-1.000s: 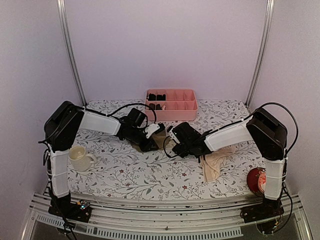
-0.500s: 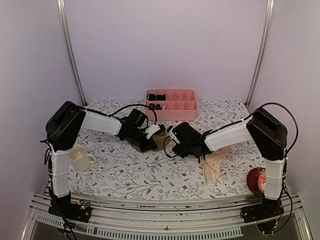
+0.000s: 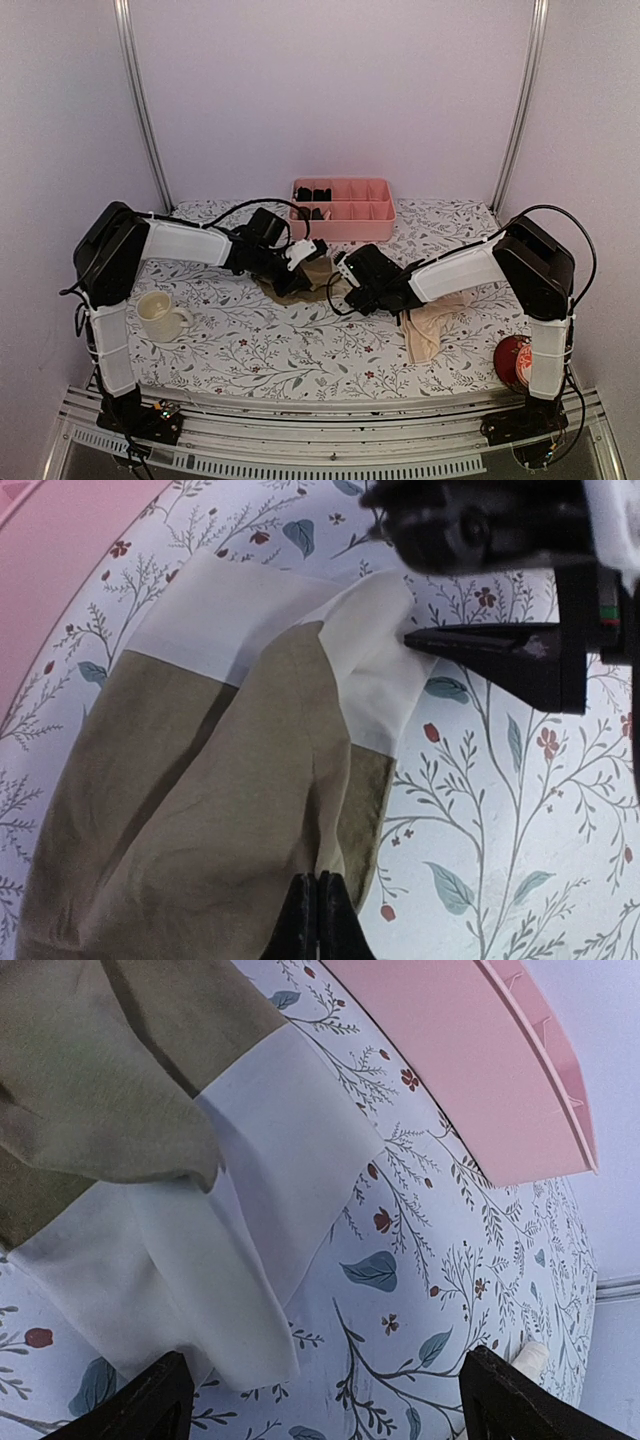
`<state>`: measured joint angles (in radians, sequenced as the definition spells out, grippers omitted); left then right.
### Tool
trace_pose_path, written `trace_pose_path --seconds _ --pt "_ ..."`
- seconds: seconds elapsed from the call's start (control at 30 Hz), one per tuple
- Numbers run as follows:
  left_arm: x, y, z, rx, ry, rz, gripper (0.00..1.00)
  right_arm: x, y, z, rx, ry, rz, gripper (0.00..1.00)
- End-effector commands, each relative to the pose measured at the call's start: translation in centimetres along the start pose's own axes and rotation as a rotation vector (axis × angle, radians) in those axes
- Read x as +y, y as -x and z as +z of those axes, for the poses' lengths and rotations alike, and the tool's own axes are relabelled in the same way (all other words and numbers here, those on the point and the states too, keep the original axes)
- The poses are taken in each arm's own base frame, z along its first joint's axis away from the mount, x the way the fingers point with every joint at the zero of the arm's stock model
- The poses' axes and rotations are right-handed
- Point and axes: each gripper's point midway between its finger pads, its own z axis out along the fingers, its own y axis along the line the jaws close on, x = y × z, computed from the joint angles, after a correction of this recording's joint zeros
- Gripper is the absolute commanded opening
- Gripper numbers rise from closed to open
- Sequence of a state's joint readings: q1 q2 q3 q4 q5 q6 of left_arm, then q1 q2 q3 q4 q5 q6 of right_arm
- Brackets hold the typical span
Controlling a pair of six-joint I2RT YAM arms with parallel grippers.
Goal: Roll the underwear
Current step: Adjust the underwear at the center of the board.
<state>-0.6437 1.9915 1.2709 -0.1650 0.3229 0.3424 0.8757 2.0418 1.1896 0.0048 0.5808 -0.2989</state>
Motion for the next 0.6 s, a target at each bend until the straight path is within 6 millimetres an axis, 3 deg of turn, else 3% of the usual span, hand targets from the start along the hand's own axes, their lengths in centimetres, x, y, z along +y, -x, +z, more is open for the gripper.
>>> trace_pose_path --seconds 0.0,0.33,0.57 --pt "0.3 -1.1 -1.4 0.039 0.034 0.037 0.00 1.7 -4.2 0.7 0.124 0.057 -0.073 0.95" --pt "1.1 -1.7 -3.0 0.044 0.097 0.086 0.00 1.5 -4.3 0.6 0.131 0.050 -0.078 0.95" --pt "1.3 -2.3 -3.1 0.067 0.111 0.121 0.00 1.4 -4.5 0.6 0.138 0.044 -0.085 0.95"
